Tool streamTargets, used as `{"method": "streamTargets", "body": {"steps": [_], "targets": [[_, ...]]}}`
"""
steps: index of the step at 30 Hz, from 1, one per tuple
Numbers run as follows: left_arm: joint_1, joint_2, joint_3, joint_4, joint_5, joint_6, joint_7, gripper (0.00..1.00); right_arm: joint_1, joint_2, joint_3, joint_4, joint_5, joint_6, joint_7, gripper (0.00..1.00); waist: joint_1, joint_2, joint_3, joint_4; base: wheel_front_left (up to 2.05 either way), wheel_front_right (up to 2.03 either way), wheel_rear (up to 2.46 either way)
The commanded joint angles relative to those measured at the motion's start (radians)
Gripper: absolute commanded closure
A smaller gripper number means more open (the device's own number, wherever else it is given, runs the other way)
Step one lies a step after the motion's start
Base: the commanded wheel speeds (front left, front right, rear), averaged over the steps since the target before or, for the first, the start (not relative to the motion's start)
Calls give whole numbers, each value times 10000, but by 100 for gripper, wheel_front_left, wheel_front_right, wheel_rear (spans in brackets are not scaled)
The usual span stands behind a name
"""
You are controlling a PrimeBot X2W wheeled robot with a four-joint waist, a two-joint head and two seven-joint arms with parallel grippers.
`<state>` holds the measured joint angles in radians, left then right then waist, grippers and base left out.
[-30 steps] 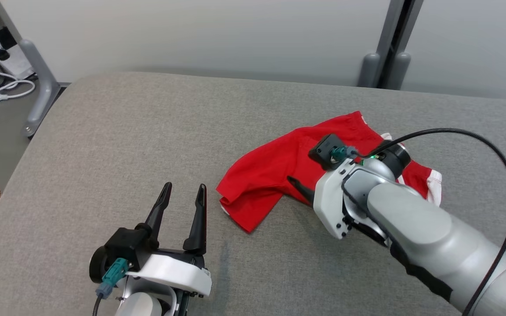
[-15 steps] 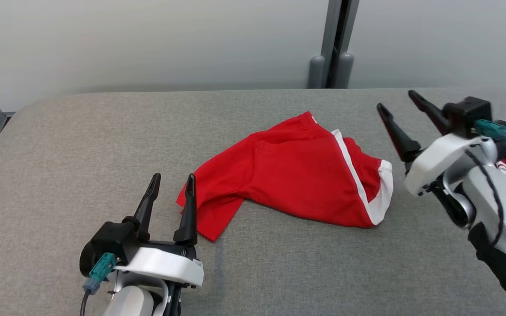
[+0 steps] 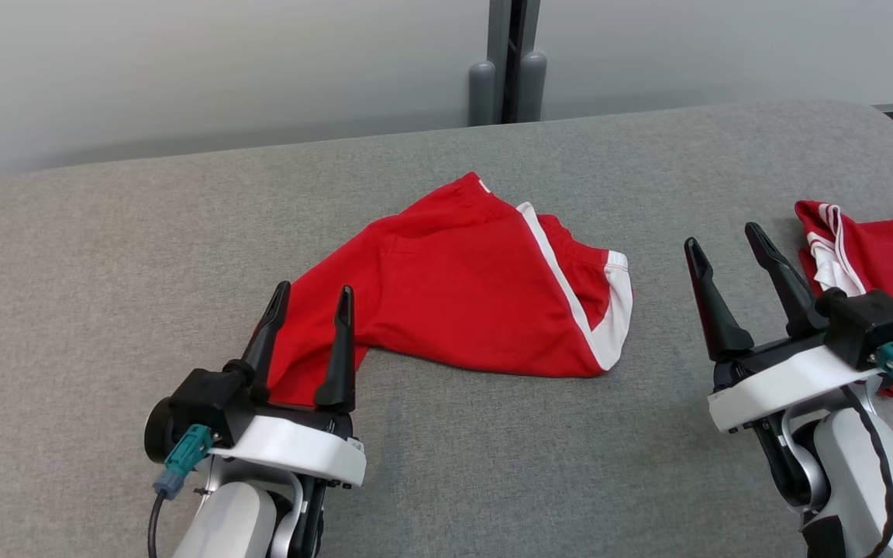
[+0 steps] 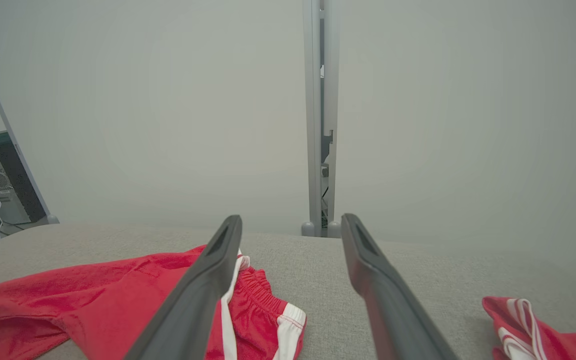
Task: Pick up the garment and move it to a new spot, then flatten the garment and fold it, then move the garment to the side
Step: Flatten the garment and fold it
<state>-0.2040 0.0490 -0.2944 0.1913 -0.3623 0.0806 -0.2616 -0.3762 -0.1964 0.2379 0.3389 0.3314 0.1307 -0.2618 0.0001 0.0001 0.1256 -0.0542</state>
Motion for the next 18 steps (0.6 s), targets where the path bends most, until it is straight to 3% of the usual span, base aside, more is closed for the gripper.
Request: {"method": "streamTargets", "body": {"steps": [1, 7, 18], "targets": [[-157, 39, -19, 27, 43, -10, -40, 0, 156, 9, -54, -78, -105, 1, -41, 0, -1, -1, 50, -148, 0, 0, 0], [-411, 41, -182, 538, 171, 42, -40, 0, 366, 194, -124, -238, -186, 1, -42, 0, -1, -1, 209, -474, 0, 0, 0], [-2359, 48, -746, 3246, 721, -140, 170, 0, 72, 485, 378, -227, -208, 1, -43, 0, -1, -1, 1129, -1434, 0, 0, 0]]}}
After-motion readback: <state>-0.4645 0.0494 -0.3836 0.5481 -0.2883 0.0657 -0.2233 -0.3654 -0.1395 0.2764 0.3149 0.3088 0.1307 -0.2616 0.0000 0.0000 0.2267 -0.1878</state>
